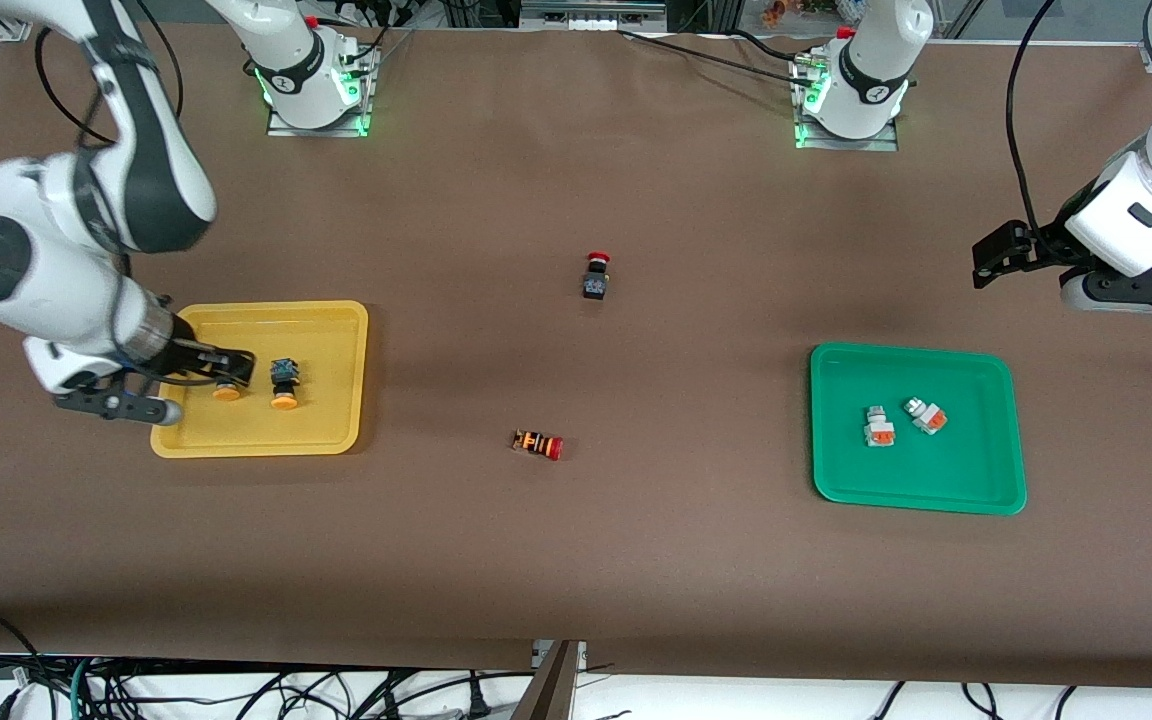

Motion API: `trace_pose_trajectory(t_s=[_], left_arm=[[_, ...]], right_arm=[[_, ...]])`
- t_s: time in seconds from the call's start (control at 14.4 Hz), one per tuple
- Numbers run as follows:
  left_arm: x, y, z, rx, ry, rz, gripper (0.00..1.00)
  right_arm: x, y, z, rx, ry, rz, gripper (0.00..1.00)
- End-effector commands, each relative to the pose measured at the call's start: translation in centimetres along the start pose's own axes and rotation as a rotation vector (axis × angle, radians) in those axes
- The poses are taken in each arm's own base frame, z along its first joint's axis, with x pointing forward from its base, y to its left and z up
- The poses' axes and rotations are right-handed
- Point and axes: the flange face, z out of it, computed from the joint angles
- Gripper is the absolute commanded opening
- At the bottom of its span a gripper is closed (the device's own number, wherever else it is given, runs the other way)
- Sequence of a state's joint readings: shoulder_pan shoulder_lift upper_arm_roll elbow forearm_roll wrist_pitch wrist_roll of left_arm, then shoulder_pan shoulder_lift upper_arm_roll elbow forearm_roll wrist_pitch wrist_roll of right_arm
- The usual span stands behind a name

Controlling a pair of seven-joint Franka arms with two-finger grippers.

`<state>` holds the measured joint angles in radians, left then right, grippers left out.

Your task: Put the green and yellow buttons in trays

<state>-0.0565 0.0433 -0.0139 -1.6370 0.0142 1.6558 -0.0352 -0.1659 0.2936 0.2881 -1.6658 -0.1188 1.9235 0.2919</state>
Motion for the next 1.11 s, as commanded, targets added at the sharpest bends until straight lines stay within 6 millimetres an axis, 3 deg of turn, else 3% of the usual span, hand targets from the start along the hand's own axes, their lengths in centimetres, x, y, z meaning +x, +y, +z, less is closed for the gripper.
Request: trace_pose_trajectory(t_s=[0.0, 0.35, 0.49, 0.56, 0.76, 0.9, 1.04], left_arm=[[0.2, 0.0, -0.7, -0.002, -0.003, 0.017, 1.00], [0.2, 0.1, -0.7, -0.002, -0.003, 0.018, 1.00], [0.2, 0.0, -0.7, -0.002, -0.005, 0.017, 1.00], [0.2, 0.1, -0.7, -0.003, -0.005, 0.018, 1.00], [0.2, 0.1, -0.7, -0.002, -0.005, 0.018, 1.00], [0.2, 0.0, -0.6, -0.003, -0.008, 0.015, 1.00], [0.1, -0.1, -0.5, -0.001, -0.018, 0.015, 1.00]], right_arm=[[1.1, 1.5, -7.1, 0.017, -0.031, -0.016, 0.90], [0.1, 6.0, -14.9, 0.005, -0.054, -0.114, 1.00], [-1.8, 8.9, -18.9, -0.016, -0.017, -0.097, 1.00], [-2.3, 8.7, -19.8, -0.018, 0.003, -0.097, 1.00], [-3.4, 9.8, -21.0, 0.030, 0.018, -0.067, 1.00], [-3.2, 12.2, -19.9, 0.049, 0.002, -0.036, 1.00], [-3.2, 12.5, -19.6, 0.039, 0.016, -0.094, 1.00]])
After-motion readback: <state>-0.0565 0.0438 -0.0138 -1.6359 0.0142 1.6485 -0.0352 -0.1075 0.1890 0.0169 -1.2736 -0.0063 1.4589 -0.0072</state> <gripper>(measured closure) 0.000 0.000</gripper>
